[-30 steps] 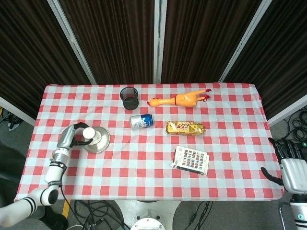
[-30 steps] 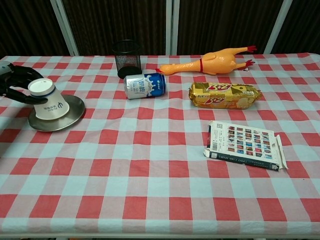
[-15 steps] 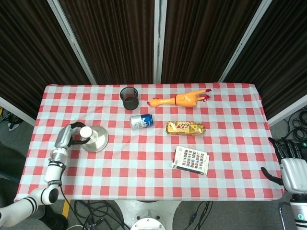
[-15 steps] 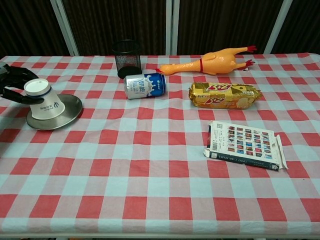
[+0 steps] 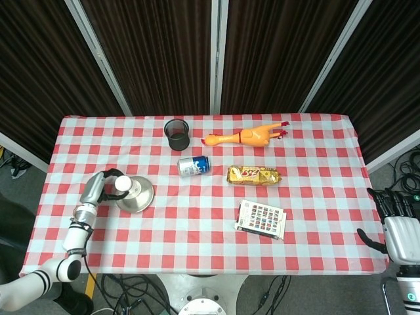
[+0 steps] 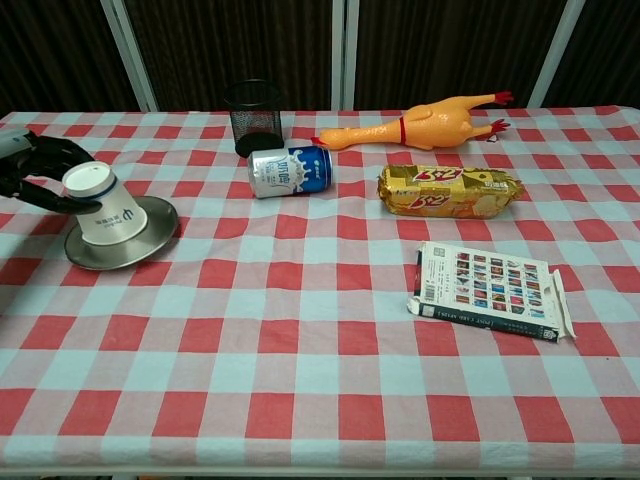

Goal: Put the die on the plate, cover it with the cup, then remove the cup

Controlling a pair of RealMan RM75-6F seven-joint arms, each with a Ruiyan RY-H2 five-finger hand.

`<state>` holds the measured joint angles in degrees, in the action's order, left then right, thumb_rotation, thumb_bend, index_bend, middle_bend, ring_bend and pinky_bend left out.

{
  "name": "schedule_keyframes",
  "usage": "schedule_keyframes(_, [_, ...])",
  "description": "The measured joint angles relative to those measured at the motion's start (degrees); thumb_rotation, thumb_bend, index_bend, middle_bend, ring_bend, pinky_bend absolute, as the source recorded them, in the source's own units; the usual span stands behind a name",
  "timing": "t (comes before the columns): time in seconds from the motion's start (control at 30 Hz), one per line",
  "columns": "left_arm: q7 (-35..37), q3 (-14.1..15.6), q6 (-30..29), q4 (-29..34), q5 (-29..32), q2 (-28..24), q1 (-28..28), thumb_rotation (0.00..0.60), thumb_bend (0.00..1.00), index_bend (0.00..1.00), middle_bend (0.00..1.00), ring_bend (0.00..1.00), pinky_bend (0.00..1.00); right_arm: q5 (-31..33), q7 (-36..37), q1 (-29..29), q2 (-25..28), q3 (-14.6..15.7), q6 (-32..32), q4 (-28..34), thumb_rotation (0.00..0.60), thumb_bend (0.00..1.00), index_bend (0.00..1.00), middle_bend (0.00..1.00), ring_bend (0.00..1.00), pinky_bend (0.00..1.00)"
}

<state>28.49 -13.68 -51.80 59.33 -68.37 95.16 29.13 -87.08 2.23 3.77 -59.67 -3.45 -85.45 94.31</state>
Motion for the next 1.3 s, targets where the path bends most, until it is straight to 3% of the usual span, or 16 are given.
schedule_keyframes(0.13, [0.6, -1.2, 0.7, -1.9, 1.8, 0.8, 0.1, 0.600, 0.26, 0.52, 0.38, 0.26, 0.17, -0.2, 0.0, -0.1, -0.1, 0.2, 0.0, 0.0, 0.600, 0.14, 0.09, 0.16, 0.00, 0.03])
schedule_keyframes(0.47, [2.8, 2.5, -0.3, 6.3, -4.0, -2.7, -1.2, 0.600, 0.26, 0.52, 0.38, 0.26, 0.17, -0.2, -0.4, 0.0, 0.0, 0.0, -0.1, 0.3, 0.600, 0.14, 0.09, 0.16, 0.00, 0.03])
schedule_keyframes(0.8, [0.9, -0.6, 1.0, -1.0, 1.8, 0.2, -0.5, 0.600, 0.26, 0.52, 0.38, 0.26, 0.17, -0.3, -0.4, -0.2, 0.0, 0.2, -0.3, 0.4, 0.600, 0.14, 0.09, 0.16, 0.00, 0.03])
schedule_keyframes(1.13, [1.2, 2.6, -1.2, 7.6, -4.1, -3.0, -1.8, 0.600, 0.26, 0.52, 0.38, 0.26, 0.17, -0.5, -0.3, -0.3, 0.0, 0.2, -0.6, 0.4, 0.600, 0.14, 0.09, 0.16, 0.00, 0.03])
schedule_keyframes(1.3, [1.3, 2.6, -1.9, 8.6, -4.0, -3.8, -2.1, 0.600, 0.26, 0.52, 0.38, 0.26, 0.17, -0.4, -0.2, -0.4, 0.0, 0.1, -0.7, 0.3, 0.600, 0.14, 0.09, 0.16, 0.00, 0.03])
